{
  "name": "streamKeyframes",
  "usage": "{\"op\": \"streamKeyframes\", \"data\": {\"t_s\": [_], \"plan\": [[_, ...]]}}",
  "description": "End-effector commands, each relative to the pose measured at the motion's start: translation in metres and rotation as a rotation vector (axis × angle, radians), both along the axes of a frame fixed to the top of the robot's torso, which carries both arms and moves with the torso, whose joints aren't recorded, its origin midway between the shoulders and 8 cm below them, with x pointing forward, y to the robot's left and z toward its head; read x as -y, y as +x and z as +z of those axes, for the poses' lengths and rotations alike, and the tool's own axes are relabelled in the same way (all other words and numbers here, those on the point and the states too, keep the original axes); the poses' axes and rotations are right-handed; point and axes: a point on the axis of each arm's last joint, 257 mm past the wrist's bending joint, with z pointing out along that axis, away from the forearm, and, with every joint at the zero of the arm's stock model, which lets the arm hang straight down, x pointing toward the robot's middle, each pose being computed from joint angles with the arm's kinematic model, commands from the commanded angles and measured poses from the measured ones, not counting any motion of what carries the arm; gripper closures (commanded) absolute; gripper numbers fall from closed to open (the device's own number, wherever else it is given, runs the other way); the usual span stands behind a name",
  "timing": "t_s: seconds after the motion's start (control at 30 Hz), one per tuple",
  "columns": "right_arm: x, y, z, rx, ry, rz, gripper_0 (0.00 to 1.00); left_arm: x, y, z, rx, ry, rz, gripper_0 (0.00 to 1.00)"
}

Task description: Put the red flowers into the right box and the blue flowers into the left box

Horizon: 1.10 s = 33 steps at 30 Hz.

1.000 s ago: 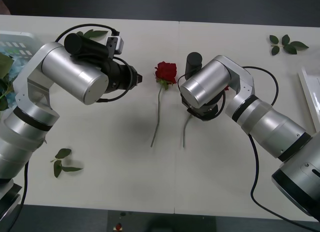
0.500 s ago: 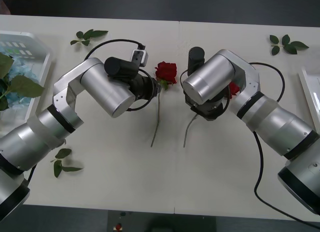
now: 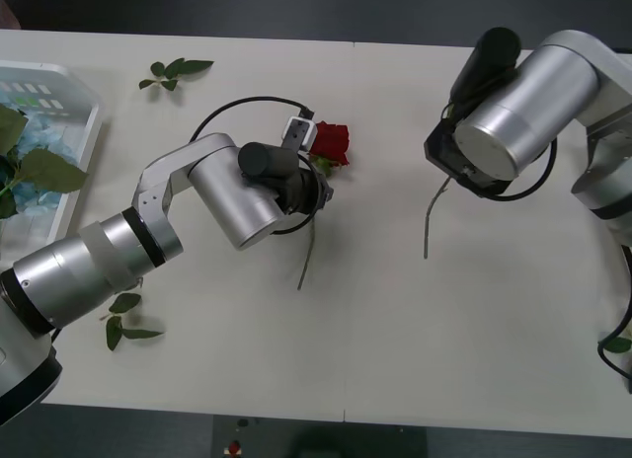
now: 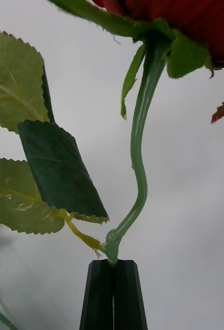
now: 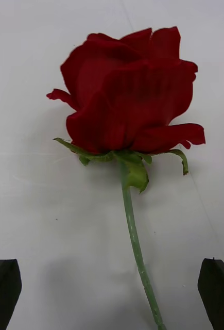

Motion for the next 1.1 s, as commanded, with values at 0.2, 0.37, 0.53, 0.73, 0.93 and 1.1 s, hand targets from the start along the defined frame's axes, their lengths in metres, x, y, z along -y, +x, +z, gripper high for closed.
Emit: {"op": "streamKeyframes", "data": {"t_s": [0.2,0.37,0.53,0.73,0.93,1.1], "plan": [[0.108,-0.030,0.061,0.079,-0.089,0.195,1.00,0.016,0.022,0.014,0.048,-0.017,-0.006,0.00],[0.179,-0.057,0.075,0.080,-0.122,0.223,1.00,0.023,0.024,0.013,0.052,-0.035,-0.006,0.00],[0.250,-0.084,0.086,0.065,-0.232,0.228,1.00,0.033,0.021,0.014,0.047,-0.056,-0.013,0.00],[0.311,-0.094,0.087,0.027,-0.349,0.230,1.00,0.043,0.016,0.012,0.038,-0.071,-0.019,0.00],[0.353,-0.079,0.078,0.024,-0.412,0.230,1.00,0.048,0.012,0.008,0.033,-0.080,-0.026,0.02],[0.378,-0.061,0.068,0.033,-0.424,0.233,1.00,0.048,0.011,0.005,0.030,-0.080,-0.023,0.13]]}}
